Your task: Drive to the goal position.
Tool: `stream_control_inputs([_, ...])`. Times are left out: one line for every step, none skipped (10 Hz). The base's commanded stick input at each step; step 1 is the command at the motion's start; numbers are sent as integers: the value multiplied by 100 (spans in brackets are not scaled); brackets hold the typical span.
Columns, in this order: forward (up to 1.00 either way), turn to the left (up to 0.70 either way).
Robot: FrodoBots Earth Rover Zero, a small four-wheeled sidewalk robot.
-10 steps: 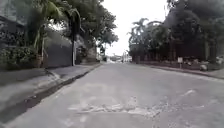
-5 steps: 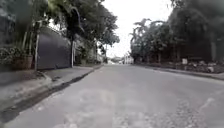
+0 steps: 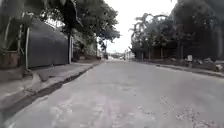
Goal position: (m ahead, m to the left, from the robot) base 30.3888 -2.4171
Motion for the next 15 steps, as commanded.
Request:
stream_control_inputs([100,-2])
stream_control_inputs([100,-2])
stream_control_inputs([100,-2])
stream_control_inputs([100,-2])
stream_control_inputs([100,-2])
stream_control_inputs([100,-2])
stream_control_inputs([100,-2])
stream_control_inputs([100,-2])
stream_control_inputs([100,-23])
stream_control_inputs([100,-39])
stream_control_inputs([100,-36])
stream_control_inputs([100,-27])
stream_control_inputs([100,-3])
stream_control_inputs([100,0])
stream_control_inputs([100,0])
